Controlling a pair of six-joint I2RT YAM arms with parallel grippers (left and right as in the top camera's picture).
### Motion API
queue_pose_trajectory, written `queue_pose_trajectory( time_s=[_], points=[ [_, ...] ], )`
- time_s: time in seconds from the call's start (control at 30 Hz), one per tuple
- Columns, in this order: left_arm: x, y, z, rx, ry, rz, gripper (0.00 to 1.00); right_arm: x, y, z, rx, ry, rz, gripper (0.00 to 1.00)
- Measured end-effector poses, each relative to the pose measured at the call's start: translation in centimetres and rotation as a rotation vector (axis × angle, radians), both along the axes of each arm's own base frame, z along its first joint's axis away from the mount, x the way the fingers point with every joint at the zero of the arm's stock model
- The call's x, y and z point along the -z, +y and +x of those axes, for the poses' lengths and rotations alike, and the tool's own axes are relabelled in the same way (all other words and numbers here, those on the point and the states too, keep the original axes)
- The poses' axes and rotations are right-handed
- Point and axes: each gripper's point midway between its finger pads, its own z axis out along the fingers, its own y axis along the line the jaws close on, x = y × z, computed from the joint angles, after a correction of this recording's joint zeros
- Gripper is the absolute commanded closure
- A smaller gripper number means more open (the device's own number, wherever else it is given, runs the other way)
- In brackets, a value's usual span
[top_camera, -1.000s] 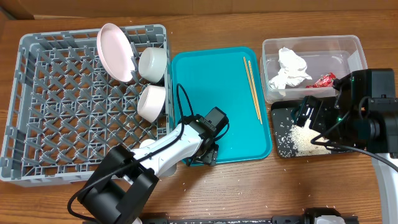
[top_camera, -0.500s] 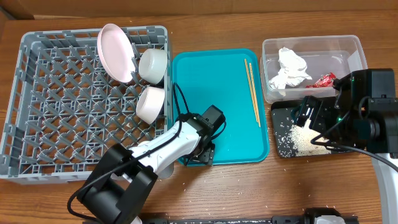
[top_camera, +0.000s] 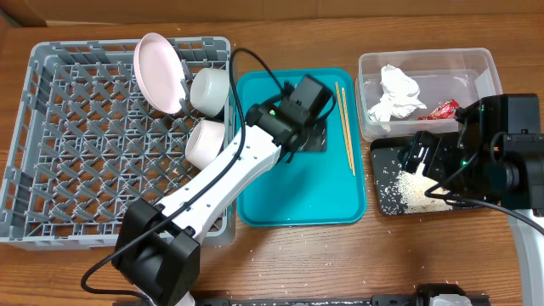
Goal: Sort waste into correct bins and load items into the dishwasher
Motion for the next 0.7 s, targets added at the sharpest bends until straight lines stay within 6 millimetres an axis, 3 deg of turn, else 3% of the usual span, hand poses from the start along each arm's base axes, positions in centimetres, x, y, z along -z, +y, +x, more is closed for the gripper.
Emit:
queue_pose_trajectory(
  time_s=[0.17,0.27,0.57,0.7],
  points=[
    [-2.6,-2.8,3.0,-0.074,-0.112,-0.173,0.32,0.0,0.0,0.0,0.001,0.000,0.001,0.00],
    [-2.5,-3.7,4.1,-0.102,-0.120,-0.213,0.33,0.0,0.0,0.0,0.001,0.000,0.000,0.00],
    [4.0,-7.0,7.8,-0.136,-0.019,-0.155,0.34,0.0,0.0,0.0,0.001,0.000,0.001,0.00],
    [5.8,-7.9,8.7,-0.139,0.006,-0.112,0.35,0.0,0.0,0.0,0.001,-0.001,0.001,0.00]
  ],
)
